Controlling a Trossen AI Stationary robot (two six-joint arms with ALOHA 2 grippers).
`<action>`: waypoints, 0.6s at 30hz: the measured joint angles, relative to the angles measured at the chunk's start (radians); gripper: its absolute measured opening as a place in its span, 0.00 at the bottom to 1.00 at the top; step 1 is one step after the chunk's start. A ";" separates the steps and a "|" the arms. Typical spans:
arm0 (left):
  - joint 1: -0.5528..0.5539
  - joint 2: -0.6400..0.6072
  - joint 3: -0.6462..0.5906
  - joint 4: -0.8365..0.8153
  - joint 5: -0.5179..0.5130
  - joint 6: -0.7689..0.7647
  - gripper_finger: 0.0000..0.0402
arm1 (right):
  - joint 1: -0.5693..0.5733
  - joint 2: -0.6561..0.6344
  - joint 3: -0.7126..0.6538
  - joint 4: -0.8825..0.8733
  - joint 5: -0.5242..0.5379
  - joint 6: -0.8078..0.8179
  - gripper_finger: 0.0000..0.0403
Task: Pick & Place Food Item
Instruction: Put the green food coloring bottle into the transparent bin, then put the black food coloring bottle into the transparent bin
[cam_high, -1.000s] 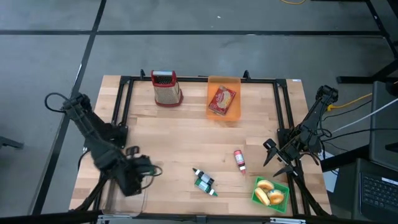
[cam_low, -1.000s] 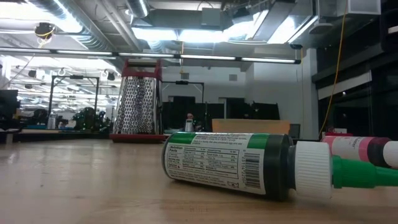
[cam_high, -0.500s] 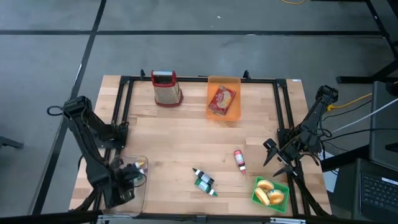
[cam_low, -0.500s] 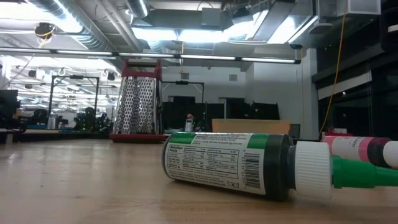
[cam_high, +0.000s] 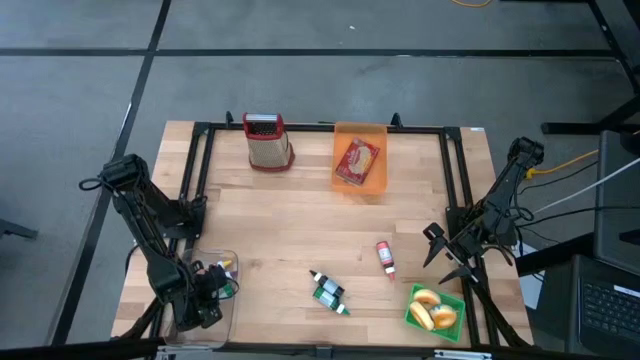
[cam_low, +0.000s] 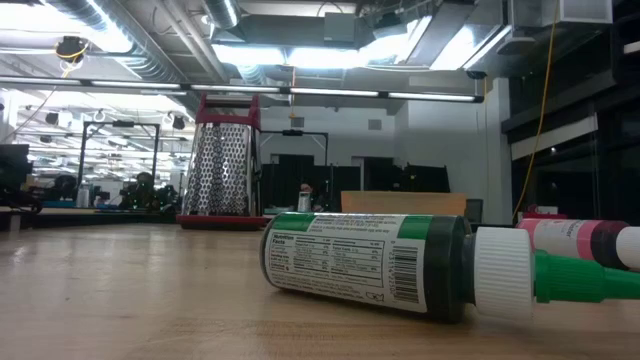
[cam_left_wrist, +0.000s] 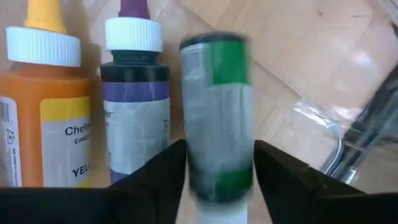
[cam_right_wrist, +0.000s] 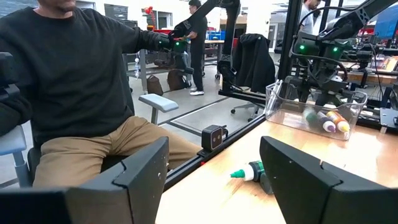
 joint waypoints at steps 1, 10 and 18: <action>0.000 0.000 0.000 0.000 -0.002 0.001 0.48 | 0.000 0.000 0.000 0.000 0.000 0.000 0.63; 0.018 -0.006 0.054 -0.003 -0.155 0.112 0.61 | 0.000 0.000 0.000 0.000 0.000 -0.014 0.63; 0.160 -0.007 0.210 -0.002 -0.395 0.515 0.58 | 0.000 0.000 0.000 0.006 0.000 -0.028 0.63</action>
